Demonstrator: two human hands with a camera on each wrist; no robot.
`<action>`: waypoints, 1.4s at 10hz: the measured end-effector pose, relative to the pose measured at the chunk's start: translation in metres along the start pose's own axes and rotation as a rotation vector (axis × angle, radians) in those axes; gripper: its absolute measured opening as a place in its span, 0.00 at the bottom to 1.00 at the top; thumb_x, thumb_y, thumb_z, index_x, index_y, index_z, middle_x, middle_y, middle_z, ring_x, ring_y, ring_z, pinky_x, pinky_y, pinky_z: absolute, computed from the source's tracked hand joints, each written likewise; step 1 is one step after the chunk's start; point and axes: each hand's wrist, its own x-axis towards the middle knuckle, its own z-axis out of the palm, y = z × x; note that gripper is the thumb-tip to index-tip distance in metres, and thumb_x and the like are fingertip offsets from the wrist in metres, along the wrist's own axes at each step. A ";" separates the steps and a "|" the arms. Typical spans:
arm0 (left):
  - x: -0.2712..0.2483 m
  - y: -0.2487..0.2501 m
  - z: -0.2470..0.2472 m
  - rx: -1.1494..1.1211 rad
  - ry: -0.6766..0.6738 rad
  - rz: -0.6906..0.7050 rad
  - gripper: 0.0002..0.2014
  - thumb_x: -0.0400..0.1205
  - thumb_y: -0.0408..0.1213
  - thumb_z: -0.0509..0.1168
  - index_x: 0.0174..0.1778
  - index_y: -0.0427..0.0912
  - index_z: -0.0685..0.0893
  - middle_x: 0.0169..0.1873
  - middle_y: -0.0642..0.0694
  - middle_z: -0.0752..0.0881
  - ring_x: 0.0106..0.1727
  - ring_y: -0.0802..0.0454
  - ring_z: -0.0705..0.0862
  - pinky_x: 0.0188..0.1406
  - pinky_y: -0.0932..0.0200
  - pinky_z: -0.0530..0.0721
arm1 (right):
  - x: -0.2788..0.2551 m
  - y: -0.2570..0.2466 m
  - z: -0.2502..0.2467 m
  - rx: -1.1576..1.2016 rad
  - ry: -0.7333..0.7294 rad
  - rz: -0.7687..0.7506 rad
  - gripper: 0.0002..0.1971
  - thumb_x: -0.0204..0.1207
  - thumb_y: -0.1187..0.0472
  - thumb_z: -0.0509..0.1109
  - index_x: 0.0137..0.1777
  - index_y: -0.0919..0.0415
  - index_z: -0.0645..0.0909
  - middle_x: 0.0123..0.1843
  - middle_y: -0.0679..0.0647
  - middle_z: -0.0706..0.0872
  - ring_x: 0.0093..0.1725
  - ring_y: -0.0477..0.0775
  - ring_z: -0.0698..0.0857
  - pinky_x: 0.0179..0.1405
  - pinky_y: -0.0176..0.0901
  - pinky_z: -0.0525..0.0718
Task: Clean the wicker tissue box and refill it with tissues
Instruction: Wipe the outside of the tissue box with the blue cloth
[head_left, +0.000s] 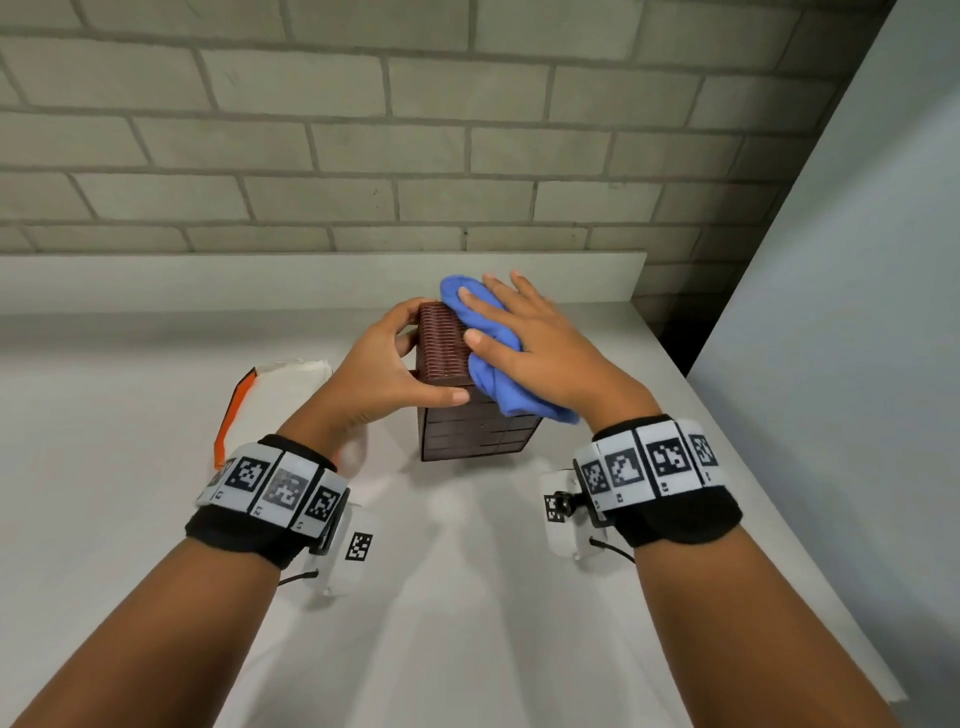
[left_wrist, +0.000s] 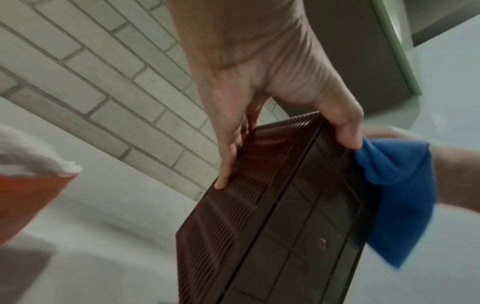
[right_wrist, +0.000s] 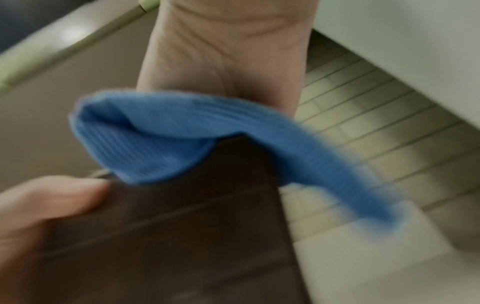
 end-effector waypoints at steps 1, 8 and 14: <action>-0.003 -0.006 -0.009 -0.055 0.024 -0.022 0.45 0.50 0.38 0.82 0.65 0.53 0.73 0.62 0.58 0.81 0.68 0.54 0.80 0.52 0.62 0.87 | -0.001 0.016 0.000 0.604 0.033 0.102 0.24 0.85 0.51 0.57 0.81 0.48 0.63 0.84 0.45 0.60 0.83 0.45 0.59 0.84 0.45 0.56; -0.017 -0.029 -0.017 -0.571 0.065 -0.046 0.30 0.56 0.42 0.77 0.57 0.46 0.88 0.48 0.50 0.92 0.51 0.54 0.89 0.49 0.59 0.88 | -0.024 0.030 0.000 0.762 -0.151 0.020 0.51 0.61 0.62 0.80 0.82 0.44 0.57 0.71 0.36 0.76 0.66 0.30 0.79 0.63 0.26 0.78; 0.016 0.006 -0.012 -0.172 -0.040 -0.549 0.63 0.54 0.69 0.75 0.82 0.43 0.57 0.66 0.48 0.84 0.61 0.52 0.86 0.58 0.53 0.85 | -0.023 0.016 -0.002 0.113 0.024 0.081 0.60 0.58 0.57 0.84 0.83 0.40 0.46 0.74 0.50 0.60 0.71 0.52 0.59 0.64 0.38 0.62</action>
